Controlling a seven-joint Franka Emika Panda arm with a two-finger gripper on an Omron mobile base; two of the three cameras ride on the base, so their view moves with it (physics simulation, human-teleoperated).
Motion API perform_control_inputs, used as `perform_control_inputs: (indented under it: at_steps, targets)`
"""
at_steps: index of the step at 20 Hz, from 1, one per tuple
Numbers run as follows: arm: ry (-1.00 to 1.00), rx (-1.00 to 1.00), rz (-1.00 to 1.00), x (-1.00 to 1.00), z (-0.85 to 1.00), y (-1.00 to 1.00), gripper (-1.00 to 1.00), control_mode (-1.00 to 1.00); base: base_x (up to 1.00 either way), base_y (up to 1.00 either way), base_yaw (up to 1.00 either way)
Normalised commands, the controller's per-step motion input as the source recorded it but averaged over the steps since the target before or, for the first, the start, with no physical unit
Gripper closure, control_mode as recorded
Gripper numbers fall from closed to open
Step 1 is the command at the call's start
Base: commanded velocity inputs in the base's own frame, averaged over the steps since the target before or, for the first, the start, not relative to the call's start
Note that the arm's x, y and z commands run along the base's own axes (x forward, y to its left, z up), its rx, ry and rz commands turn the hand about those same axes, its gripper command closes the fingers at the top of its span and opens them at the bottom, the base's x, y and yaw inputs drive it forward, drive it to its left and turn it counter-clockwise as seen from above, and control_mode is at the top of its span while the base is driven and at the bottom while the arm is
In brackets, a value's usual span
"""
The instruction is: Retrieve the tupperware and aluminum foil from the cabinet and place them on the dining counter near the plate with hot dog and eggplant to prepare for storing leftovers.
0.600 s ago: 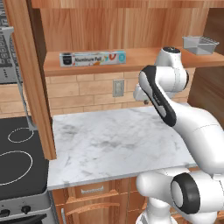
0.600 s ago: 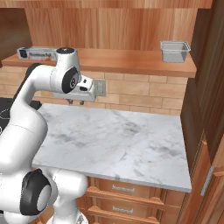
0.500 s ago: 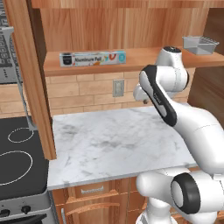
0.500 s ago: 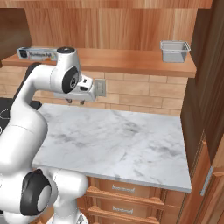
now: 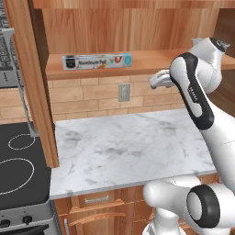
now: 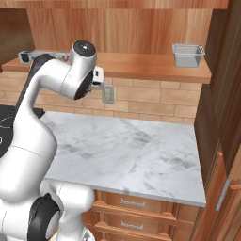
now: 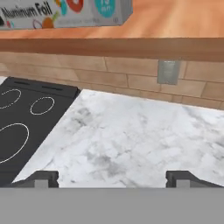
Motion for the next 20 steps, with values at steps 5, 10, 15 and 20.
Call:
perform_control_inputs:
  at_steps: [5, 10, 15, 20]
  targets:
    - [-0.44, 0.06, 0.32, 0.0, 0.5, 0.0, -1.0, -1.0, 0.0, 0.0, 0.0]
    - [-0.26, 0.0, 0.28, 0.01, 0.37, 0.0, -1.0, -1.0, 0.0, 0.0, 0.0]
    - [-0.06, 0.04, 0.19, 0.18, 0.11, 0.0, -1.0, -1.0, 0.0, 0.0, 0.0]
    - [0.0, 0.14, 0.08, 0.38, 0.03, 0.0, -1.0, -1.0, 0.0, 0.0, 0.0]
